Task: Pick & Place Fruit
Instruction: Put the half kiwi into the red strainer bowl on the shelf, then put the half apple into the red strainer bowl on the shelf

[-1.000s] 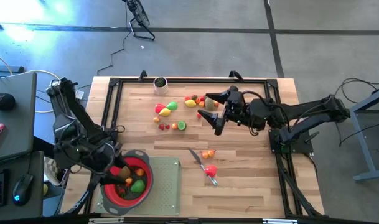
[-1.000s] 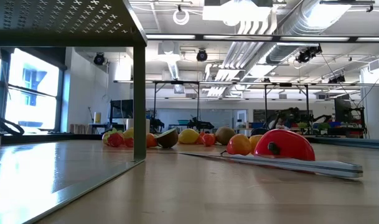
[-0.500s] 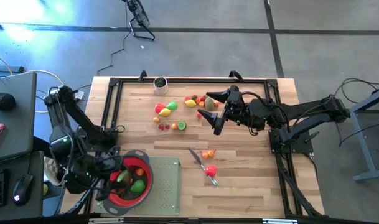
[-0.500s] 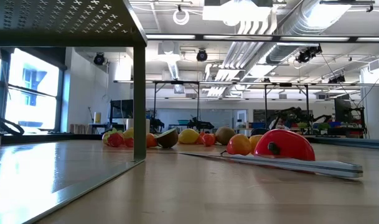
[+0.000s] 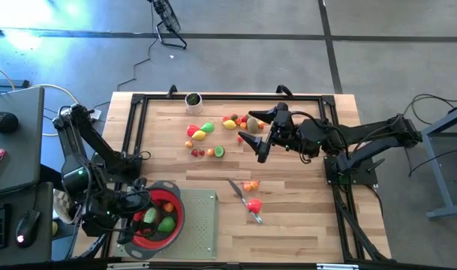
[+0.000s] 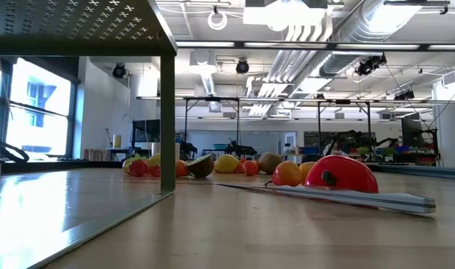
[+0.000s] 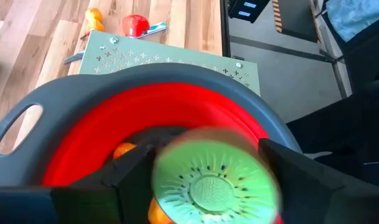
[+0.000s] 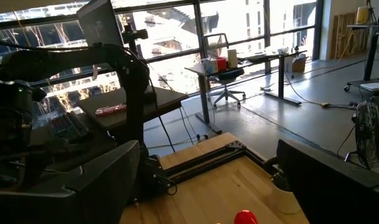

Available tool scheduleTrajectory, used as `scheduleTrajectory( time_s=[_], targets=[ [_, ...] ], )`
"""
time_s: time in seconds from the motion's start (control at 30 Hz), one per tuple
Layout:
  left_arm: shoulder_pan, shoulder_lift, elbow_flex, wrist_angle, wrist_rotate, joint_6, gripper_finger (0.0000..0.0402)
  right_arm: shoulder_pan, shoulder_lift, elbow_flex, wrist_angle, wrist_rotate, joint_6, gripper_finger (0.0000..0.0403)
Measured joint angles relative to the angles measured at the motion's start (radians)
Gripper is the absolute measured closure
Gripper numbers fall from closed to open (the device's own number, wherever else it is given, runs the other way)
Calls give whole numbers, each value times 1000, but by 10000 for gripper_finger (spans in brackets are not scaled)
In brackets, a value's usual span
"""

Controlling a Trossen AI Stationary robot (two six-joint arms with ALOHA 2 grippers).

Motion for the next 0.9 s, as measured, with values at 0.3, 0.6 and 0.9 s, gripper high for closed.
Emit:
scheduleTrajectory(
  time_s=[0.3, 0.6, 0.9],
  targets=[
    [0, -4, -1, -10, -3, 14, 73, 0, 0, 0, 0, 19, 0, 30],
    [0, -26, -1, -9, -77, 62, 144, 0, 0, 0, 0, 18, 0, 30],
    [1, -143, -1, 11, -312, 224, 193, 0, 0, 0, -18, -26, 8, 30]
  ],
)
